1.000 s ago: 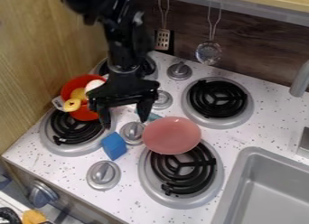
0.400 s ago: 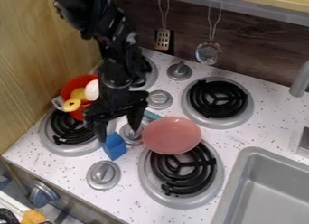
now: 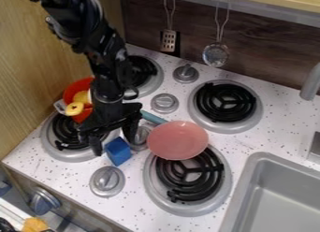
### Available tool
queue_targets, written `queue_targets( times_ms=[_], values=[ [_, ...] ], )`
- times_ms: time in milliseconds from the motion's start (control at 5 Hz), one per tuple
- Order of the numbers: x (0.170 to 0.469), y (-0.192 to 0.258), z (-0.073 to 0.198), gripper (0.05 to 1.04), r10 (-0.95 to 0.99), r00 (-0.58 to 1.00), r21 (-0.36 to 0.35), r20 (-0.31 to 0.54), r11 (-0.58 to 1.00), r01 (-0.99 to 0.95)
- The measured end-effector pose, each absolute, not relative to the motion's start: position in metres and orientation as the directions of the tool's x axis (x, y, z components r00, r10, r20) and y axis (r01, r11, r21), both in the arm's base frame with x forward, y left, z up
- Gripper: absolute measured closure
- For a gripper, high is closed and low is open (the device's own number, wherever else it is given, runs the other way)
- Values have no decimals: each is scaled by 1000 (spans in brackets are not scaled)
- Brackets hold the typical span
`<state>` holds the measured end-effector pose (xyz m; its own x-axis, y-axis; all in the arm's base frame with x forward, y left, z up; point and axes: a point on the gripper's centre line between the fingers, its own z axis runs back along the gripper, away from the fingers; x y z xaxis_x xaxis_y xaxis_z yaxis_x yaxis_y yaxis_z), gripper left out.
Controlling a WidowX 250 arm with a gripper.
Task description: Put the blue object in the pink bowl
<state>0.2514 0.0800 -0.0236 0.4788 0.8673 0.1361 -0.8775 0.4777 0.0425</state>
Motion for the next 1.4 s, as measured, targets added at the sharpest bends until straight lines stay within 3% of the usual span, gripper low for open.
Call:
queue_targets(
  times_ms=[400, 600, 1000, 1200, 1400],
  values=[
    [253, 77, -42, 133, 869, 482, 24, 113, 483, -875],
    [253, 79, -44, 418, 878, 464, 31, 117, 464, -885],
    [252, 73, -29, 468, 842, 527, 68, 112, 523, -850],
    [251, 66, -2, 468, 815, 563, 68, 136, 560, -826],
    [258, 59, 17, 468, 776, 623, 51, 97, 621, -782]
  ],
)
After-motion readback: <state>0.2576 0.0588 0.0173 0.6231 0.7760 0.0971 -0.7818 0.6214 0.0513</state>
